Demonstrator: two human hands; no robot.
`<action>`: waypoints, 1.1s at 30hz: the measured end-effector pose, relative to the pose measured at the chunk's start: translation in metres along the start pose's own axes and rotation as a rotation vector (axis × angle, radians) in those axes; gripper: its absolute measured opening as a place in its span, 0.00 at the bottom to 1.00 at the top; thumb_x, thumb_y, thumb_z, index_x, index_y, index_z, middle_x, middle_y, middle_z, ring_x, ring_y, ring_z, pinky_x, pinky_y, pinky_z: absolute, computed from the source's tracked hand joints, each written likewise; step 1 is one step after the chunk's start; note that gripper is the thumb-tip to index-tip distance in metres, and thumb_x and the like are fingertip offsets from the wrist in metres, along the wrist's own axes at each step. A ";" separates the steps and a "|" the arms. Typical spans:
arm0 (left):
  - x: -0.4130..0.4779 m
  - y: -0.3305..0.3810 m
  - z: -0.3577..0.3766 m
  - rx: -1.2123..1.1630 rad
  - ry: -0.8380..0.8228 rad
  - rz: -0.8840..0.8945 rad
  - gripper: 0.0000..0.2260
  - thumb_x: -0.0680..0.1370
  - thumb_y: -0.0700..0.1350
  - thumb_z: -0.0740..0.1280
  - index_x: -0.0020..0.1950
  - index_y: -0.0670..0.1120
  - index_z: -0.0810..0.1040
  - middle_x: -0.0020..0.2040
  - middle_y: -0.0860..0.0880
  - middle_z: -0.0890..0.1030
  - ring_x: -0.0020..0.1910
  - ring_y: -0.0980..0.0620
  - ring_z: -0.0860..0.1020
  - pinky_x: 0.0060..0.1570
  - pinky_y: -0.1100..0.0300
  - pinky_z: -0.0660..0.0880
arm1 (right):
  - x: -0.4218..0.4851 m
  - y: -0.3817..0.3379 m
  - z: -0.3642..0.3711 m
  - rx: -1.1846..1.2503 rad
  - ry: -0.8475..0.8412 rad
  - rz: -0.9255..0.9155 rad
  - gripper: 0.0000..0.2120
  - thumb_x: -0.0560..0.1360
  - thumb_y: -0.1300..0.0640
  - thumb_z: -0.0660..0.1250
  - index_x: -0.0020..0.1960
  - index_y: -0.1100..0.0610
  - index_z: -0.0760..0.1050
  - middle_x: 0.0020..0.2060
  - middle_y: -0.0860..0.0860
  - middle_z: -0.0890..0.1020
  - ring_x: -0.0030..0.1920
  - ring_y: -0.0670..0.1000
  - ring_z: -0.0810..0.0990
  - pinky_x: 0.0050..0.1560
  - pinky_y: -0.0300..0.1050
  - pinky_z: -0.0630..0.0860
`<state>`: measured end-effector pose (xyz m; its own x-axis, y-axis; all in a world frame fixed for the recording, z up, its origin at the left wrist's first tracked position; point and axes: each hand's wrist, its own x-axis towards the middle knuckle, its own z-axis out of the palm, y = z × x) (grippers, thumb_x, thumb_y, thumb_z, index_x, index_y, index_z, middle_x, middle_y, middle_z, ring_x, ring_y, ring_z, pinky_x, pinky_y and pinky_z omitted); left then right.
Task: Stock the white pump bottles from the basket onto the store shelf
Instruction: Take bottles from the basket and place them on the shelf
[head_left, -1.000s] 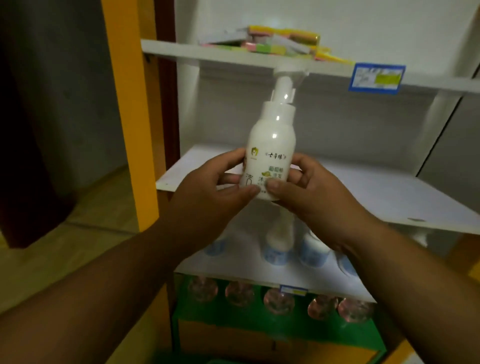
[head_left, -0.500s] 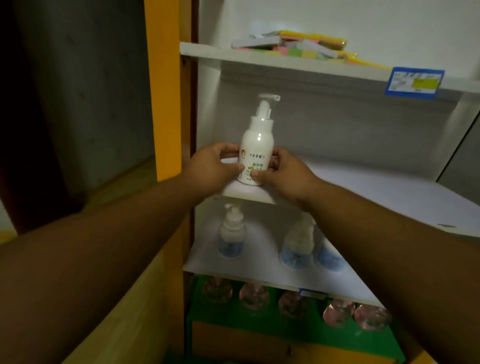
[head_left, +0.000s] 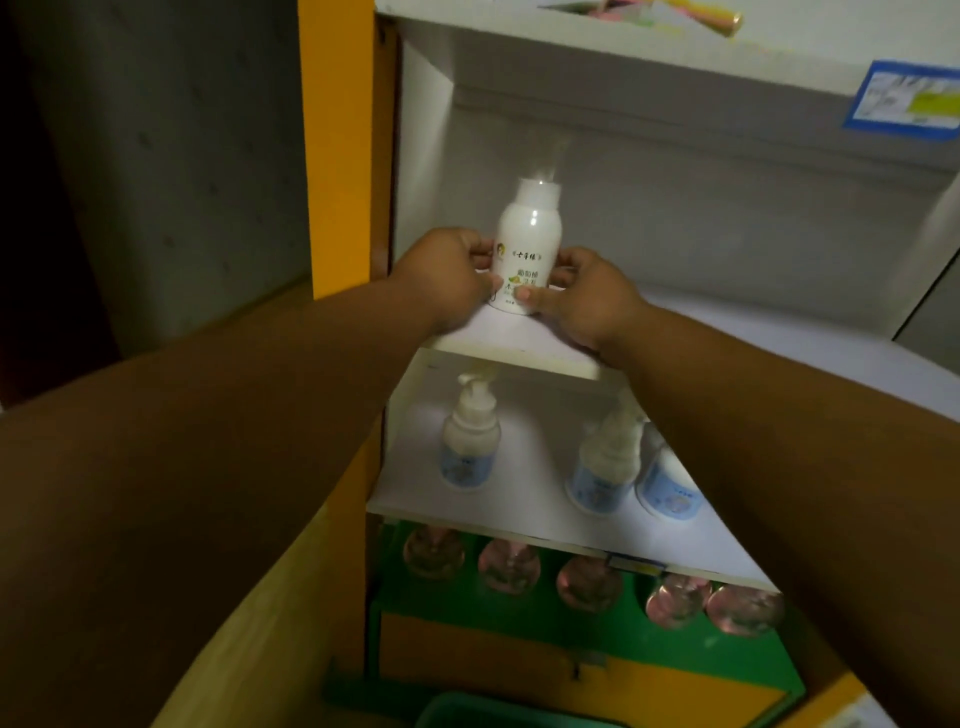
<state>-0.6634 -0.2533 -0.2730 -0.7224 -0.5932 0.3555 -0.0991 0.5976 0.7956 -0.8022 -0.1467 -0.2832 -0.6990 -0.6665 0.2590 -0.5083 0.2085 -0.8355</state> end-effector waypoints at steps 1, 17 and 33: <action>0.002 -0.001 0.001 -0.007 -0.003 -0.009 0.19 0.78 0.40 0.70 0.69 0.45 0.76 0.60 0.54 0.82 0.53 0.56 0.79 0.52 0.65 0.74 | 0.001 0.001 0.000 0.009 0.006 0.012 0.34 0.67 0.54 0.82 0.68 0.56 0.71 0.61 0.52 0.83 0.58 0.53 0.84 0.62 0.55 0.80; 0.012 -0.006 0.011 -0.024 0.066 -0.138 0.12 0.76 0.45 0.73 0.58 0.46 0.83 0.53 0.47 0.85 0.50 0.50 0.83 0.59 0.52 0.78 | 0.002 0.003 0.002 0.080 0.009 0.039 0.37 0.71 0.57 0.79 0.75 0.60 0.67 0.67 0.55 0.80 0.60 0.53 0.82 0.64 0.50 0.78; -0.145 -0.038 0.034 -0.186 0.500 0.333 0.13 0.81 0.42 0.63 0.65 0.42 0.74 0.61 0.49 0.79 0.61 0.57 0.79 0.59 0.57 0.78 | -0.226 0.092 -0.041 0.003 0.152 -0.354 0.31 0.74 0.50 0.73 0.74 0.47 0.66 0.72 0.43 0.72 0.73 0.44 0.71 0.69 0.47 0.73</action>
<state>-0.5778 -0.1718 -0.3712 -0.2820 -0.5985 0.7498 0.2292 0.7169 0.6584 -0.7116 0.0529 -0.3991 -0.5471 -0.5833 0.6003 -0.7303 -0.0179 -0.6829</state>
